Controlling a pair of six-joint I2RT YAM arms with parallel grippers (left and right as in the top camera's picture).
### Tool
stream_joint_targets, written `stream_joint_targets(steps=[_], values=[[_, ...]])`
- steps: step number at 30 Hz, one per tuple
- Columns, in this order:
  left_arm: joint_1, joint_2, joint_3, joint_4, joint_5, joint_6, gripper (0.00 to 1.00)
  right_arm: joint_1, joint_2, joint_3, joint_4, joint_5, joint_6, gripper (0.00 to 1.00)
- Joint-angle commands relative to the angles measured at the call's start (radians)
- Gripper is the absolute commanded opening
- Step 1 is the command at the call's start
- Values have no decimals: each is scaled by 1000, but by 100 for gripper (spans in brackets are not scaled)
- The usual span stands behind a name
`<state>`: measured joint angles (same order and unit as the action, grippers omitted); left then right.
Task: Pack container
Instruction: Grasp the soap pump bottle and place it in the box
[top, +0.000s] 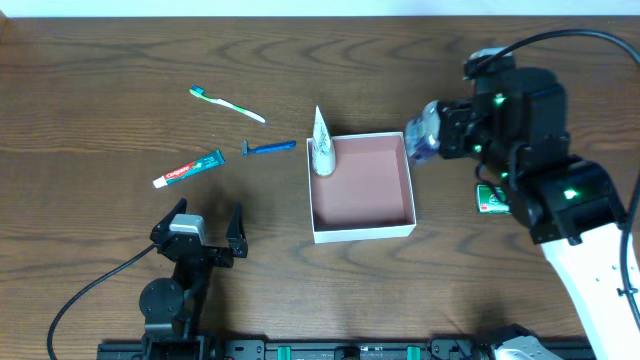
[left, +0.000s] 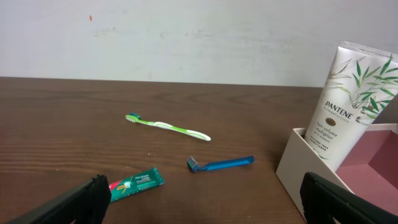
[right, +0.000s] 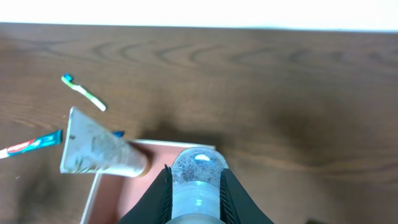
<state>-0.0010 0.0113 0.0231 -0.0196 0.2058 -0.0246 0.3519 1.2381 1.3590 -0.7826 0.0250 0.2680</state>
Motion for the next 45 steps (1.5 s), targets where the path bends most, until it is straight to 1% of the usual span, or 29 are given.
stream_joint_targets(steps=[1,5,10,14,22,35,45], values=[[5,0,-19,-32,13,13,98,63,7,6,15,61,117,1],[5,0,-19,-32,13,13,98,137,32,-30,64,130,178,2],[5,0,-19,-32,13,13,98,219,87,-62,126,210,193,2],[5,0,-19,-32,13,13,98,259,134,-79,162,251,200,1],[5,0,-19,-32,13,13,98,278,192,-163,291,263,203,2],[5,0,-19,-32,13,13,98,311,227,-303,497,256,203,1],[5,0,-19,-32,13,13,98,317,249,-344,565,256,193,1]])
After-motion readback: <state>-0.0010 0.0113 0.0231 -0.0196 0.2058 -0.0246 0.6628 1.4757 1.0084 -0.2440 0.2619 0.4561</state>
